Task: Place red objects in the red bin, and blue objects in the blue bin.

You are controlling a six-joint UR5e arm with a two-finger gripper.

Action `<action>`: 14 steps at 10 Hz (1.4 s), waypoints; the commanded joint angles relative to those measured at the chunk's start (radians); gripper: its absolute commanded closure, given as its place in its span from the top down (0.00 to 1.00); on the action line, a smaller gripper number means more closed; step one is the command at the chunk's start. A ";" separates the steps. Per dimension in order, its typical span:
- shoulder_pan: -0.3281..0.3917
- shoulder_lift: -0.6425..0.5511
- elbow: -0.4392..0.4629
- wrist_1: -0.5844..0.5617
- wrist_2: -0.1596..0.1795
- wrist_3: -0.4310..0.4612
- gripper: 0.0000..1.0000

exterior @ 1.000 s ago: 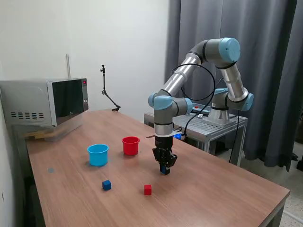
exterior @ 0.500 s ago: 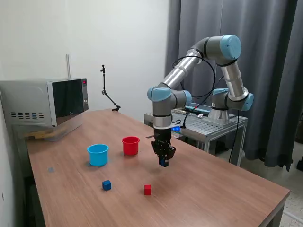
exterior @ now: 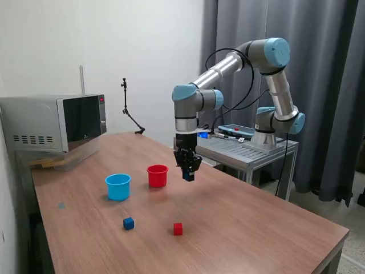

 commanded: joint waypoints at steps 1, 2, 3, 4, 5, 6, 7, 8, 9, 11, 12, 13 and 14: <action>-0.037 -0.027 -0.042 0.071 -0.017 -0.002 0.00; -0.061 -0.027 -0.073 0.103 -0.049 -0.002 0.00; -0.077 -0.027 -0.098 0.122 -0.063 -0.002 0.00; -0.086 -0.026 -0.128 0.142 -0.063 -0.002 0.00; -0.098 -0.024 -0.162 0.157 -0.063 -0.004 0.00; -0.101 -0.023 -0.190 0.178 -0.063 -0.004 0.00; -0.112 -0.021 -0.205 0.194 -0.063 -0.004 0.00; -0.118 -0.019 -0.222 0.202 -0.063 0.005 0.00; -0.132 -0.019 -0.240 0.220 -0.065 0.006 0.00; -0.146 -0.015 -0.291 0.266 -0.082 0.010 0.00; -0.167 -0.015 -0.302 0.266 -0.082 0.009 0.00; -0.181 -0.009 -0.313 0.266 -0.082 0.003 0.00; -0.184 0.002 -0.331 0.266 -0.082 -0.002 0.00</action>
